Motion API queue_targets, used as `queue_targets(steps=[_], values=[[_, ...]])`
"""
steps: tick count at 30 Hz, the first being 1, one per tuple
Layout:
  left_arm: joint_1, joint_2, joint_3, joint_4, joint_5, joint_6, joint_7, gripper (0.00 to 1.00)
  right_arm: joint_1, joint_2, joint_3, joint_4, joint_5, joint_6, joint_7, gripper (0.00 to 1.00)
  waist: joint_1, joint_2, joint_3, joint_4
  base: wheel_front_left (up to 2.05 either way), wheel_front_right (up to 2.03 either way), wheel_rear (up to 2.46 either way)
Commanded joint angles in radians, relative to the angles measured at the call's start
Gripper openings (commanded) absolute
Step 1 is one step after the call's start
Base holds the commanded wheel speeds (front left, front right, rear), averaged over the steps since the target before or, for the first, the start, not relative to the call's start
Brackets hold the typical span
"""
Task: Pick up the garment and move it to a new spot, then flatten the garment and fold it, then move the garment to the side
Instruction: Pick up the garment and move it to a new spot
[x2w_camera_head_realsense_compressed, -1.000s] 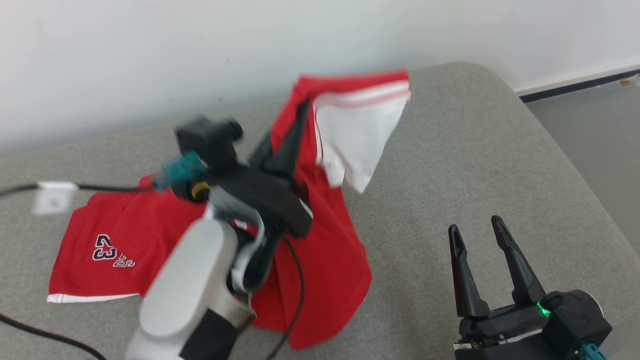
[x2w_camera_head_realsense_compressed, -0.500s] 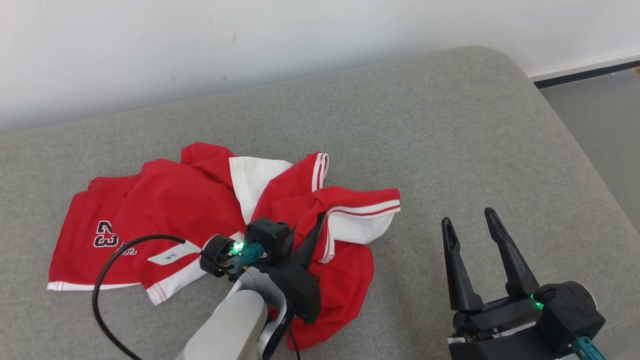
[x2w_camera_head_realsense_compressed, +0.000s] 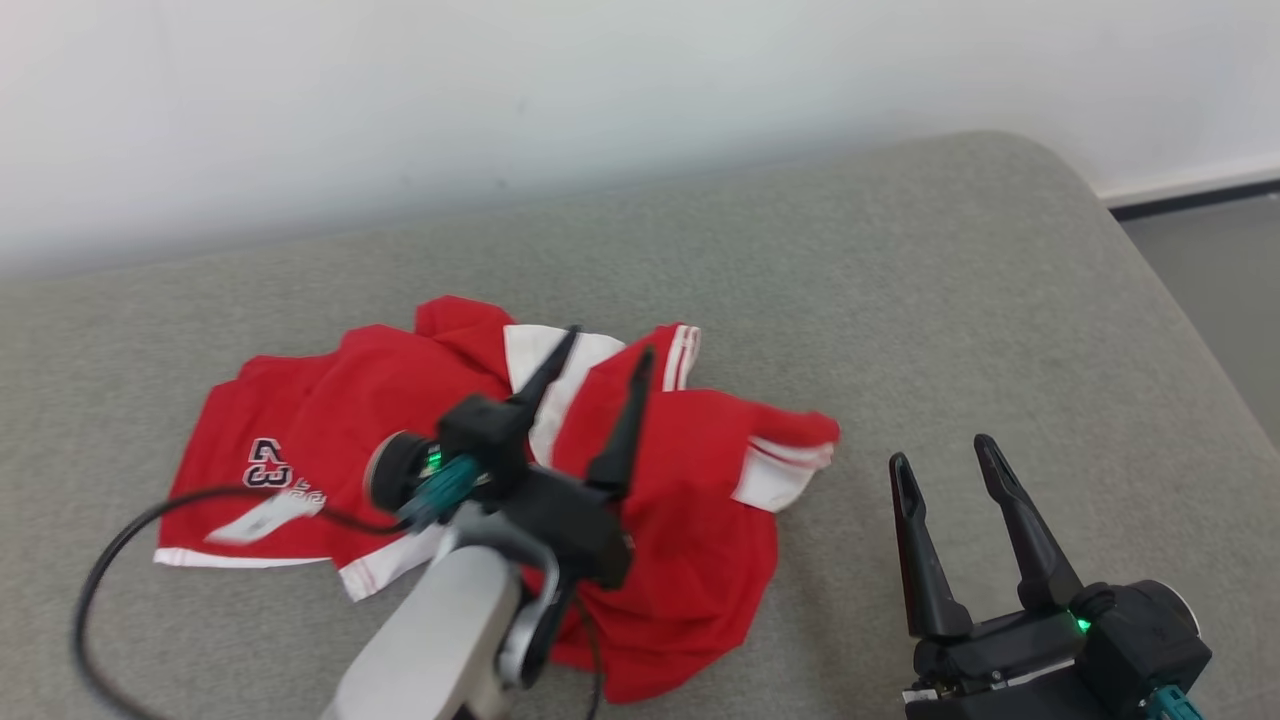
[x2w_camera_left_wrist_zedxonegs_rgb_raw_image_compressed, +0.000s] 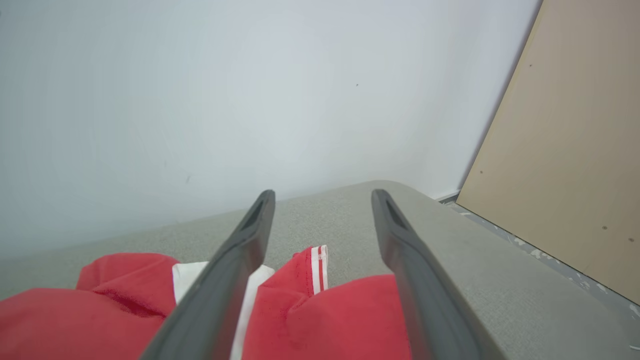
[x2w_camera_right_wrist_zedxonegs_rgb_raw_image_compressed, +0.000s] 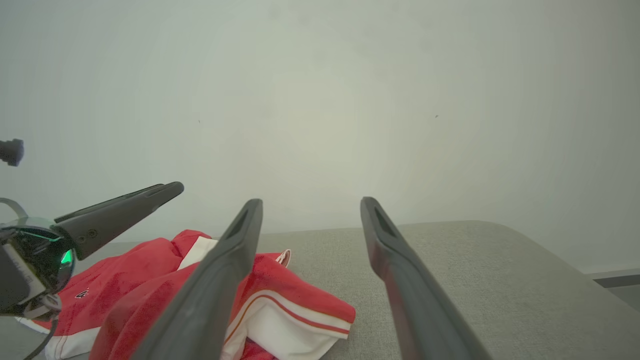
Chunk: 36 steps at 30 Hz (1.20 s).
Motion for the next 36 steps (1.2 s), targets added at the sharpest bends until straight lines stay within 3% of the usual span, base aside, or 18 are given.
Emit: queue_targets(steps=[1,11,14,18,23,29,36], values=[[0.056,0.024,0.039,-0.045,0.027,0.014,-0.004,1.00,0.014,-0.004,0.001,0.001,0.003,-0.002,-0.001,1.00,0.0000,-0.0001,-0.030,0.035,0.00,0.00,0.00],[0.280,0.065,0.241,-0.283,0.151,0.076,-0.004,1.00,0.037,-0.020,0.005,-0.002,0.008,-0.002,-0.001,1.00,0.0000,-0.0001,-0.071,0.107,0.00,0.00,0.00],[0.363,0.059,0.312,-0.351,0.176,0.083,-0.005,1.00,0.049,-0.022,0.004,-0.003,0.007,-0.002,-0.001,1.00,0.0000,-0.0001,-0.086,0.125,0.00,0.00,0.00],[0.474,0.055,0.374,-0.392,0.227,0.059,-0.004,1.00,0.068,-0.024,0.002,-0.007,0.006,-0.002,-0.001,1.00,0.0000,-0.0001,-0.097,0.155,0.00,0.00,0.00],[0.449,0.052,0.376,-0.254,0.241,0.027,0.000,1.00,0.069,-0.027,0.011,-0.001,0.008,-0.002,-0.001,1.00,0.0000,-0.0001,-0.098,0.160,0.00,0.00,0.00],[0.248,0.040,0.340,-0.047,0.249,-0.017,0.031,1.00,0.034,-0.038,0.019,-0.007,0.011,-0.002,-0.001,1.00,0.0000,-0.0001,-0.045,0.148,0.00,0.00,0.00],[0.015,0.019,0.316,0.182,0.223,-0.033,0.174,1.00,0.002,-0.046,0.023,-0.022,0.034,-0.002,-0.001,1.00,0.0000,-0.0001,0.038,0.116,0.00,0.00,0.00]])
